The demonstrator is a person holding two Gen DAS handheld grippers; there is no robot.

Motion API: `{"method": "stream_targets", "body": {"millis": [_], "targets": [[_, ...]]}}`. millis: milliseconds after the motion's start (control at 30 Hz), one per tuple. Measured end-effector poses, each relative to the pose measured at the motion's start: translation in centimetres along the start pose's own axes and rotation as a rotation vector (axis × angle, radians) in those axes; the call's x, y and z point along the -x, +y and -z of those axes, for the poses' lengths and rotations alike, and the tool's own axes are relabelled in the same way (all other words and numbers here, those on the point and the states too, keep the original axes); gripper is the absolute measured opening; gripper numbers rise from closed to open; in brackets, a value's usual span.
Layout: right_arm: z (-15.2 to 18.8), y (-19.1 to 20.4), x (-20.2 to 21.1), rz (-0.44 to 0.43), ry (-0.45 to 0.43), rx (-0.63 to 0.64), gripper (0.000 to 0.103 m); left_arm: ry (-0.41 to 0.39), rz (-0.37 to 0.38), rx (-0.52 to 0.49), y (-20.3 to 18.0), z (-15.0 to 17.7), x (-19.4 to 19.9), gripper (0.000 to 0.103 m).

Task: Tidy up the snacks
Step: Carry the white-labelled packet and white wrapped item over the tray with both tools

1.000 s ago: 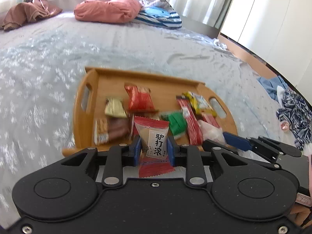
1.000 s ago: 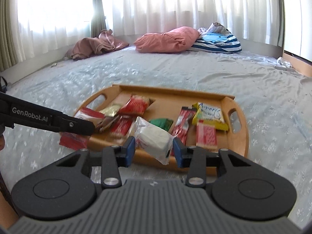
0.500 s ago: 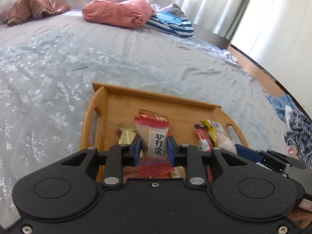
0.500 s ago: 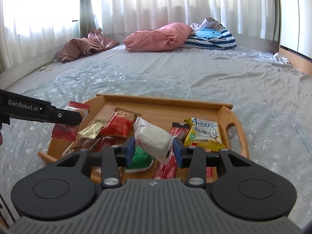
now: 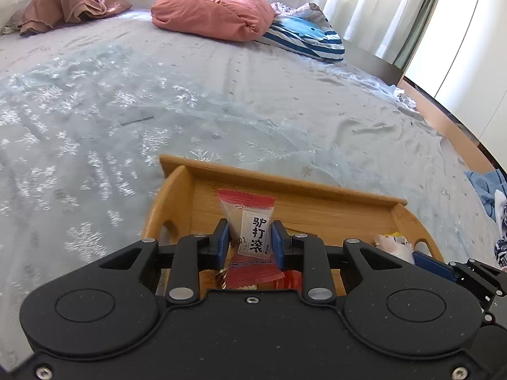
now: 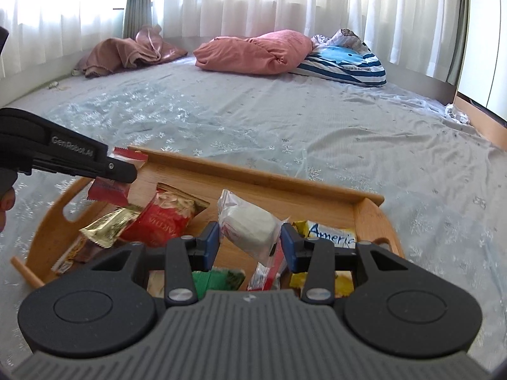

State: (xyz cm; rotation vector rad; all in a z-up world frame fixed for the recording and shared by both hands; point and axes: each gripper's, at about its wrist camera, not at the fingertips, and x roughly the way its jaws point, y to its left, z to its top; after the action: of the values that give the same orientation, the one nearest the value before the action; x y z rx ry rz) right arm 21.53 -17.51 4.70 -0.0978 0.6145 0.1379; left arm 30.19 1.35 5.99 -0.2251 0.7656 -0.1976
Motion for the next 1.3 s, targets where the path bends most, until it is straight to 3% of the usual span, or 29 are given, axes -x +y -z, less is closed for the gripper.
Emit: {"method": "stream_targets", "body": {"millis": [400,1300], "targets": [[-0.7,0.5,-3.5,0.002,0.045,0.001,0.046,0.021,0.041,0.000,-0.5,0.0,-3.4,0.026],[-0.5,-0.5,-5.5,-0.025,0.096,-0.087,0.049,0.063,0.040,-0.010,-0.4,0.9,-4.8,0.026]]}}
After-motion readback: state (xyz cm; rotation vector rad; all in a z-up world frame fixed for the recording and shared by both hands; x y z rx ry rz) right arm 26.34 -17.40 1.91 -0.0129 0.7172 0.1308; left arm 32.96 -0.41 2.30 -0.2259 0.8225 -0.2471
